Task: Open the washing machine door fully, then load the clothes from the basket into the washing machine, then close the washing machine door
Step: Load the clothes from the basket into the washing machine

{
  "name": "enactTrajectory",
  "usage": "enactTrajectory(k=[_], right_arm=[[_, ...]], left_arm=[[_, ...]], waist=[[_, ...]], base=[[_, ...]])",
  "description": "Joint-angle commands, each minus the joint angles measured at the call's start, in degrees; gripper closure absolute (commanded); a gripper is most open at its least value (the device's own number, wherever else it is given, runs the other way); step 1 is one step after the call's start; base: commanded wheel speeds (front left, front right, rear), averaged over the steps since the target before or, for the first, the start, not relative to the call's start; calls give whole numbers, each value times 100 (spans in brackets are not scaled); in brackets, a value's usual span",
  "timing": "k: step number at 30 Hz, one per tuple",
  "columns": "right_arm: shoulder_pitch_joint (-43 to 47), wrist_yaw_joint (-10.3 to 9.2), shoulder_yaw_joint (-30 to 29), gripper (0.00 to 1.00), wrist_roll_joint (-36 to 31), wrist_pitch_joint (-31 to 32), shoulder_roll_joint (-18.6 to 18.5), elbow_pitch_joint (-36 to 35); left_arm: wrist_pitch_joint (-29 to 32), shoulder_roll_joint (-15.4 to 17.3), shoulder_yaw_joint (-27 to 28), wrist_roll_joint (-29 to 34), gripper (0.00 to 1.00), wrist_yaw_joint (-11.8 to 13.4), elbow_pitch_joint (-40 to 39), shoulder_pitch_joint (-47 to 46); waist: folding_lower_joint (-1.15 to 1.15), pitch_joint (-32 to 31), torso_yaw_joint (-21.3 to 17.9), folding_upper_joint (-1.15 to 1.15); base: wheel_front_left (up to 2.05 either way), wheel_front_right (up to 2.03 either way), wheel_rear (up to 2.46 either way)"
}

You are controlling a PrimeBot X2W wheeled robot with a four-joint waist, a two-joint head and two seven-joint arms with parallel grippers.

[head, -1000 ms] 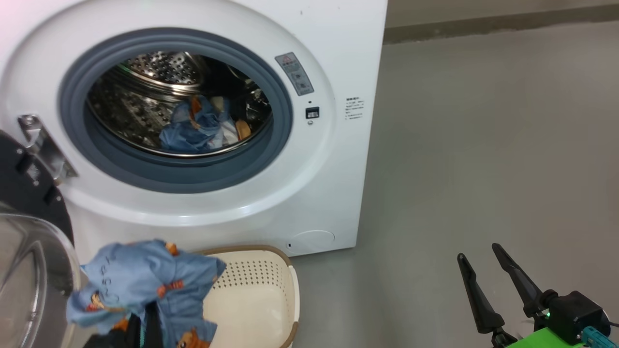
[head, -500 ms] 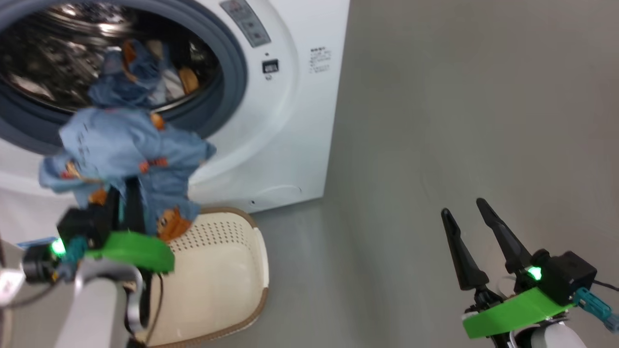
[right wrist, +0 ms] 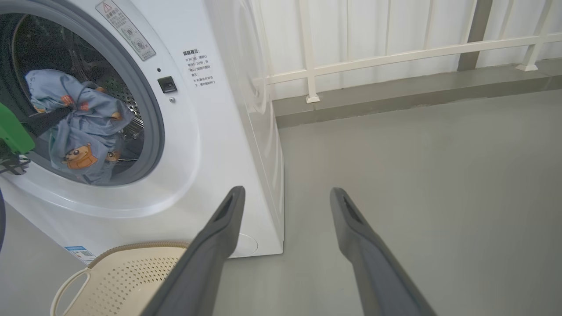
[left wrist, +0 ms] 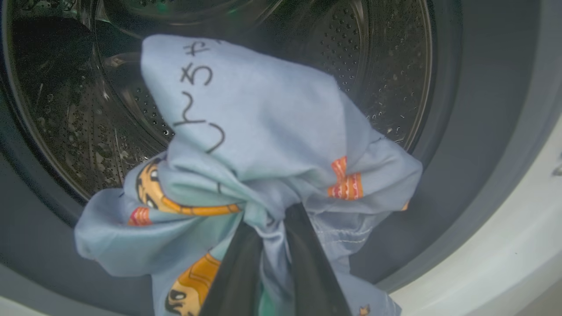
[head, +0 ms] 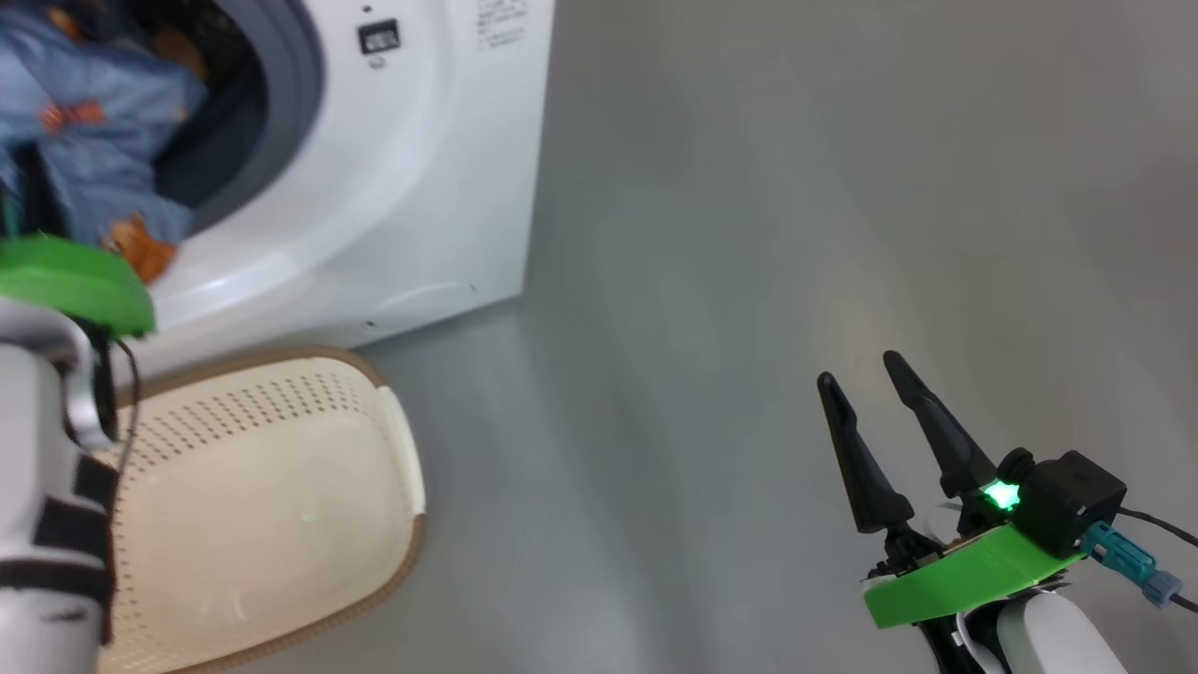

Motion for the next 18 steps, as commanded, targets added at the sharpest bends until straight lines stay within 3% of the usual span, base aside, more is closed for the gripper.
enactTrajectory(k=[1,18], right_arm=[[-93,9,154,0,91,-27,-18,-115],[-258,9,523,0,489,-27,-244,-211]], left_arm=[[-55,298,165,72,100,40,-67,-268],[-59,965,14,645,100,427,298,-2524]], waist=[[0,429,-378,0],[0,1749,-721,0]], base=[[0,0,0],[0,0,0]])
